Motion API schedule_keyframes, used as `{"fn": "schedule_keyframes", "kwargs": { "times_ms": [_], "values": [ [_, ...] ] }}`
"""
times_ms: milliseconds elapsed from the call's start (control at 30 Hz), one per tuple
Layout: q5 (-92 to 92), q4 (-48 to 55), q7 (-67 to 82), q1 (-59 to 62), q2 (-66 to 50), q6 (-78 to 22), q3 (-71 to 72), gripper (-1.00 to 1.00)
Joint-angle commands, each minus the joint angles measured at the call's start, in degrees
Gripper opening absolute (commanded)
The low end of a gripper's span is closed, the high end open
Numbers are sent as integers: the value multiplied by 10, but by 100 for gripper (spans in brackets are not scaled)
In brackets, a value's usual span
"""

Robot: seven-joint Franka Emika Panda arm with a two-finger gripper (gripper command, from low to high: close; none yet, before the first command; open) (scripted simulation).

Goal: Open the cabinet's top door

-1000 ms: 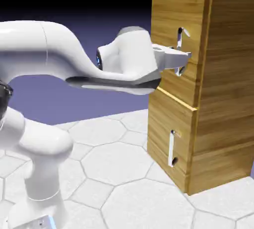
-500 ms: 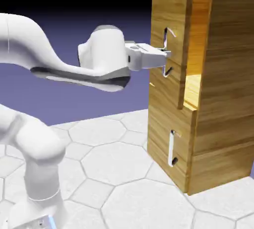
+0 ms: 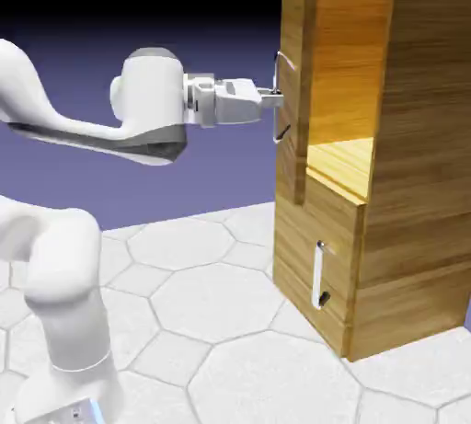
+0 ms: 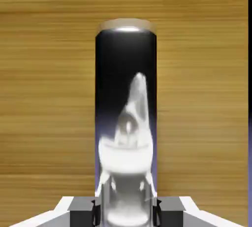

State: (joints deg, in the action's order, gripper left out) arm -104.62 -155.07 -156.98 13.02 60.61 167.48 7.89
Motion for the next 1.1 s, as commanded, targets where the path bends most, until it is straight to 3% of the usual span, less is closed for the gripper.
{"fn": "schedule_keyframes", "kwargs": {
  "times_ms": [0, 233, 533, 800, 1067],
  "values": [
    [25, -7, 17, 4, 9, -4, 8, -100],
    [199, -50, 142, -17, 72, -84, 57, -100],
    [405, -55, 231, -85, 126, -299, 183, -100],
    [542, 16, 248, -82, 112, -498, 328, -100],
    [659, 150, 266, 18, 92, -679, 471, -100]
  ]
}}
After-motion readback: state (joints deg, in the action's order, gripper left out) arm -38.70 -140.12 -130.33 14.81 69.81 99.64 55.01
